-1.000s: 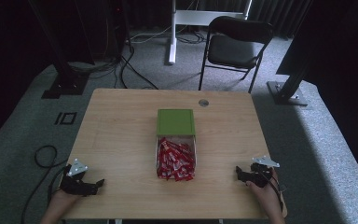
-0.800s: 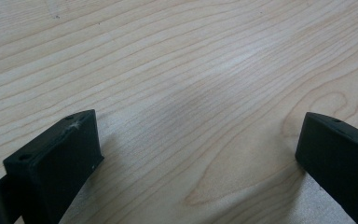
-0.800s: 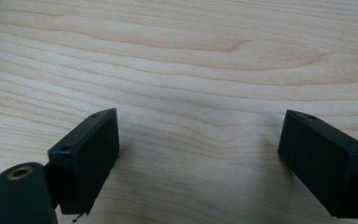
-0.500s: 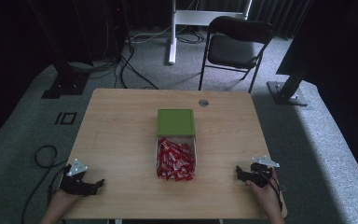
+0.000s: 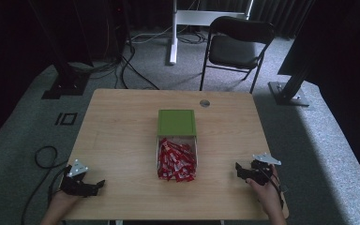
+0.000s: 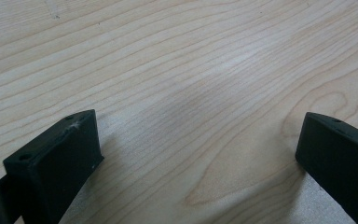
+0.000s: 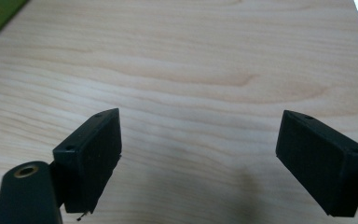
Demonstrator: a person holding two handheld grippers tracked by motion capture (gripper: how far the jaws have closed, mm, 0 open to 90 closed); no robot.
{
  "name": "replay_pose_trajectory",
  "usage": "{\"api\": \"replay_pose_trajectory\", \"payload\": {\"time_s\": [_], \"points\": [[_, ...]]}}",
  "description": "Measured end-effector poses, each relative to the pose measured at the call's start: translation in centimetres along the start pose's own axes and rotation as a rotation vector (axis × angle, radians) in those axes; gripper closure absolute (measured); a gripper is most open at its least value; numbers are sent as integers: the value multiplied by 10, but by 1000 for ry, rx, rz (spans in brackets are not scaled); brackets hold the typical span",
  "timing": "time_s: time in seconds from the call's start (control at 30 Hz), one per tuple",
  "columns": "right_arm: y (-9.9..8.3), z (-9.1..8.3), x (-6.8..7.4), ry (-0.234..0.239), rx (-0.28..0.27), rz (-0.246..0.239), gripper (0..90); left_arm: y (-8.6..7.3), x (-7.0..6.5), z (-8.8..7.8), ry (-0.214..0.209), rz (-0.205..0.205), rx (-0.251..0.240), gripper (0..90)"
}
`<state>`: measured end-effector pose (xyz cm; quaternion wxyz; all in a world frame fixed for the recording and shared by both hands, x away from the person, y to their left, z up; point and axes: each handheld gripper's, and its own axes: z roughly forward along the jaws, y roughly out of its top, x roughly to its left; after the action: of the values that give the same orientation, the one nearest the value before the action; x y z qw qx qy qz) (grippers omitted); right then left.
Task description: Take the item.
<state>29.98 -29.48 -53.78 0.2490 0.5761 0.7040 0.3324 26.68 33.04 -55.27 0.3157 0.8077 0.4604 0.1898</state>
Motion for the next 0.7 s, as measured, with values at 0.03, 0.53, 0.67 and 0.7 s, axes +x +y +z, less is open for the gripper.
{"api": "replay_pose_trajectory", "payload": {"time_s": [0.03,0.53,0.67,0.7], "points": [[0,0,0,0,0,0,140,0,0,0,0,0,0,7],[26,-16,8,19,-63,-19,152,0,0,0,0,-1,-1,7],[33,-19,12,31,-78,-25,152,0,0,0,0,-1,-1,7],[35,-20,13,36,-80,-26,152,0,0,0,0,-1,0,7]]}}
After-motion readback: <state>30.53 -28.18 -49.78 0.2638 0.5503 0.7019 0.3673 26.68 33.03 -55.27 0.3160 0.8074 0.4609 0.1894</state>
